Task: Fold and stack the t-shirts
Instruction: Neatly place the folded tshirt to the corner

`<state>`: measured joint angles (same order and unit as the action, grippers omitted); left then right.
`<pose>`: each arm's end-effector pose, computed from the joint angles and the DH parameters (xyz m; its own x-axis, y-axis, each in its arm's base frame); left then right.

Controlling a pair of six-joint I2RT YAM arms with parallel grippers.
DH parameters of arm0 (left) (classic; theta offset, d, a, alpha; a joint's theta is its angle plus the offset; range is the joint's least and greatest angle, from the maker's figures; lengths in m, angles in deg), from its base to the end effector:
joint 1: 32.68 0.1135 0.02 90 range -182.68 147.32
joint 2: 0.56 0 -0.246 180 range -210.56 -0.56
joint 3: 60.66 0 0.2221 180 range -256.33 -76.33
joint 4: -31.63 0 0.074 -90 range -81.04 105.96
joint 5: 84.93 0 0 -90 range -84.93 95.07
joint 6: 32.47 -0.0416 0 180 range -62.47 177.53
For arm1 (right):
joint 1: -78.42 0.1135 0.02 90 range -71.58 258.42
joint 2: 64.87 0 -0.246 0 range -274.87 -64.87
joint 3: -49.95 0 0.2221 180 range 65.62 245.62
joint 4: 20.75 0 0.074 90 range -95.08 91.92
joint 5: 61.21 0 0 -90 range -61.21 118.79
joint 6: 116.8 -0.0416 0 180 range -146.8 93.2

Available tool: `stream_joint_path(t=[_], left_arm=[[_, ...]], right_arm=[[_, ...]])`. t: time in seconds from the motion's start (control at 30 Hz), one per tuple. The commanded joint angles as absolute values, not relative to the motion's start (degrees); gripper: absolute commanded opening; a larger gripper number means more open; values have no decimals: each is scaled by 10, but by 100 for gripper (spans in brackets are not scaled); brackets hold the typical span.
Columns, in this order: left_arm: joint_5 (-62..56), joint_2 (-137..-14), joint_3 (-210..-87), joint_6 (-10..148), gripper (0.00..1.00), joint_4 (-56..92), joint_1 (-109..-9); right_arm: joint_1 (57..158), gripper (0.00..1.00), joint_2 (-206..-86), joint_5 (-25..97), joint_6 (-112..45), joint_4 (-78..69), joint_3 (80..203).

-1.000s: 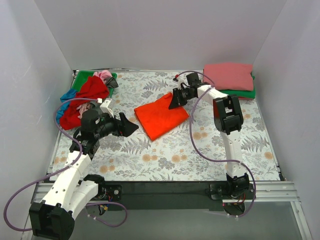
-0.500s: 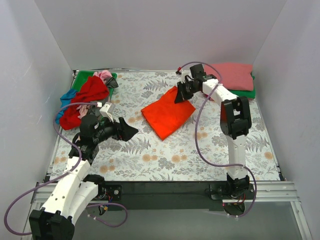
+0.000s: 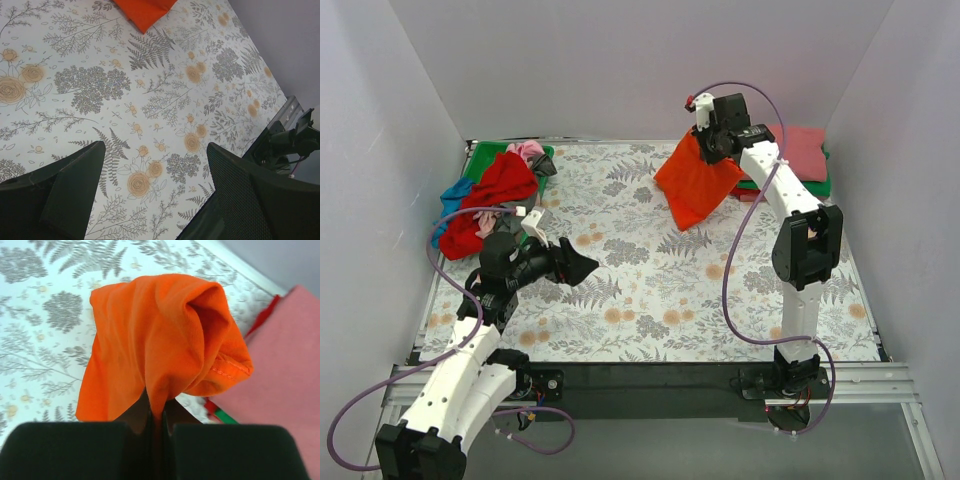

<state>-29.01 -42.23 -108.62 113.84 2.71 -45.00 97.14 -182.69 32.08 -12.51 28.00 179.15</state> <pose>0.1485 -0.0563 0.2597 -0.7760 -0.5359 -0.3326 0.0655 0.4559 -0.8876 0.4201 0.1449 0.3048 -0.4673 -0.4185 -0.7787 -0.4943 0.8540 -0.1624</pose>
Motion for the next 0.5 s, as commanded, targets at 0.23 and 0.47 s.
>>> stream_joint_path(t=[0.23,0.47], left_arm=[[-292,-415,-1080,1128,82,38,-459],[-291,-418,-1080,1128,82,38,-459]], right_arm=[[969,1,-1826,192,-61,253,1874],[964,1,-1821,169,-46,244,1896]])
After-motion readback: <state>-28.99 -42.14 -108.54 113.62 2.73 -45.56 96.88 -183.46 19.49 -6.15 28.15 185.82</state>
